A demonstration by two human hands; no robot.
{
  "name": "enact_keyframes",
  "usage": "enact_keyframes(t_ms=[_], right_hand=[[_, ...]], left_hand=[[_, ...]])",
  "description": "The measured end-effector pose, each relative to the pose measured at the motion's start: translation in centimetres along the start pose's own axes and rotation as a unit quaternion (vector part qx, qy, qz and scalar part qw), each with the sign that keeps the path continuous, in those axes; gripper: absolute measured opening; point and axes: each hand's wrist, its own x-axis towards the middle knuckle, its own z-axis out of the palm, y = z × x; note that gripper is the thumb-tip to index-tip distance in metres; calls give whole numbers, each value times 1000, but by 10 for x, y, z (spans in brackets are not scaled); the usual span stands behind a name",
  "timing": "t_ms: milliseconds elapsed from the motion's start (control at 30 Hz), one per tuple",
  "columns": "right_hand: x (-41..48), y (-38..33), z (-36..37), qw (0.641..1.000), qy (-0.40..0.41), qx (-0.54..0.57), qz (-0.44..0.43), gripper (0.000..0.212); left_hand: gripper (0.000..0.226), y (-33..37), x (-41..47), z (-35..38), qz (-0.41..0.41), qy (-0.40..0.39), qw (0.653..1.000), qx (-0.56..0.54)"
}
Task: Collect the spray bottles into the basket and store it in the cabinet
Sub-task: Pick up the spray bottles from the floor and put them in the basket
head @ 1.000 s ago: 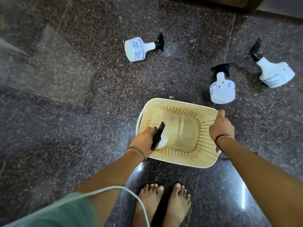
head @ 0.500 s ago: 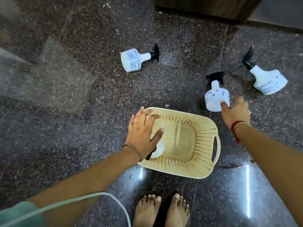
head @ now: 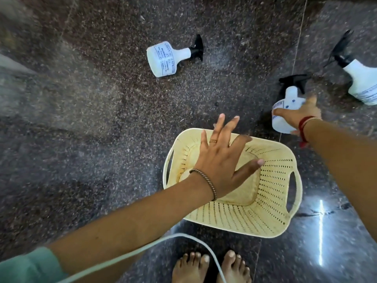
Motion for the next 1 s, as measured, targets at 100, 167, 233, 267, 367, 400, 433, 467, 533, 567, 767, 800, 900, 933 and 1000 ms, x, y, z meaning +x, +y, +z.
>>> enact_keyframes(t_ms=[100,167,233,267,367,400,433,467,533,567,767,800,900,933,1000], right_hand=[[-17,5,-3,987,11,159,20,87],[-34,5,-7,970,14,243,14,81],[-52,4,-18,965,37,257,-36,79],[-63,3,-26,963,48,256,-68,78],[-96,-7,-49,947,71,270,-159,71],[-109,-10,-56,941,74,269,-192,71],[-122,-13,-62,935,72,265,-223,71],[-136,-14,-66,930,64,261,-250,71],[-168,-12,-70,925,39,256,-279,74],[-186,-10,-69,924,26,253,-287,75],[-269,19,-32,911,5,237,-338,78],[-276,25,-24,911,11,233,-340,80],[-290,43,0,913,24,218,-343,82],[-293,49,6,914,20,217,-343,83],[-292,57,14,916,0,224,-334,84]], left_hand=[[63,0,-1,-1,-15,-23,999,32],[65,-2,-1,-1,-21,-46,997,51],[68,-4,-2,-3,-29,-69,995,63],[69,-5,-1,-6,-33,-76,994,65],[76,-6,1,-19,-46,-72,995,47],[79,-5,3,-26,-53,-60,996,27],[81,-2,6,-34,-61,-43,997,-3],[85,0,10,-42,-68,-27,996,-42],[94,8,19,-60,-71,-15,991,-116],[96,13,22,-68,-64,-21,987,-144],[72,42,15,-79,-54,-59,961,-263],[69,42,10,-75,-76,-56,958,-270],[54,34,-7,-60,-92,-61,955,-276],[49,31,-12,-56,-85,-72,955,-274],[48,28,-19,-50,-65,-91,959,-260]])
